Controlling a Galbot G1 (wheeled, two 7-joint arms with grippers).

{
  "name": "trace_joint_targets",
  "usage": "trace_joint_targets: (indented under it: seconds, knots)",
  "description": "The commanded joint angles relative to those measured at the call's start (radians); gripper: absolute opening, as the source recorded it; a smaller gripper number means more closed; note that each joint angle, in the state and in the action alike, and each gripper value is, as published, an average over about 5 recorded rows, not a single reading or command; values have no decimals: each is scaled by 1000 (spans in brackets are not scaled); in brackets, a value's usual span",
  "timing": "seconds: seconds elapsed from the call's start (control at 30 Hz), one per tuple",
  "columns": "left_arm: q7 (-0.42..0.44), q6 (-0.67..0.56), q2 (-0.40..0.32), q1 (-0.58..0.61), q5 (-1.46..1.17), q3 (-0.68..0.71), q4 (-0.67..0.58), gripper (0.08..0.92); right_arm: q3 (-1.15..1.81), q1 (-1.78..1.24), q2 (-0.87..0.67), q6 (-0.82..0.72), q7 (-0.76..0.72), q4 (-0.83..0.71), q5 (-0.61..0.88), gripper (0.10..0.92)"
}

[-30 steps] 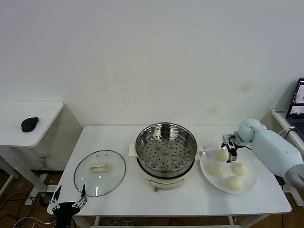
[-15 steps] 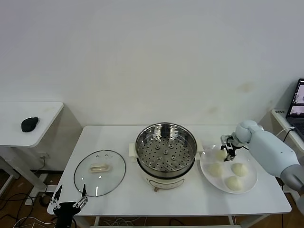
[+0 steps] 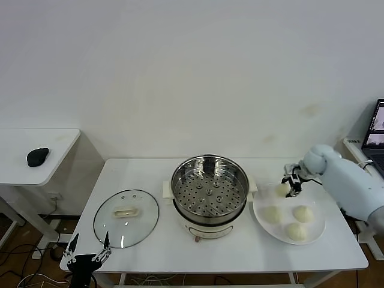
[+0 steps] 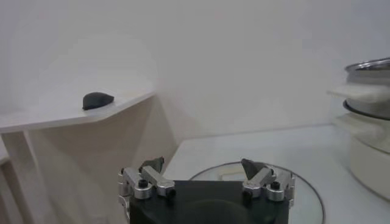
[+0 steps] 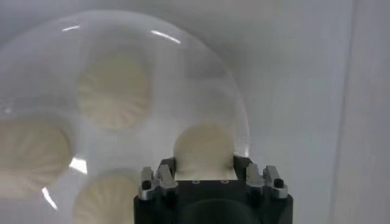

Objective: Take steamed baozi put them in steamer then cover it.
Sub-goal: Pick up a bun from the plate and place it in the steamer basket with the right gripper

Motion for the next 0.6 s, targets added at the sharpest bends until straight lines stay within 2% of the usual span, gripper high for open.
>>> trace_joint_targets:
  seconds: [0.03, 0.17, 0.3, 0.6]
  knots:
    - [5, 1, 10, 4, -47, 6, -9, 823, -127, 216, -177, -29, -17, 244, 217, 593]
    - [9, -5, 15, 10, -73, 8, -14, 823, -253, 379, -206, -37, -14, 336, 361, 594]
    - [18, -18, 19, 11, -84, 16, -17, 823, -376, 536, -171, -15, 7, 389, 467, 594]
    - [58, -99, 57, -27, -169, 48, 43, 823, -488, 585, 46, 76, 71, 378, 531, 594]
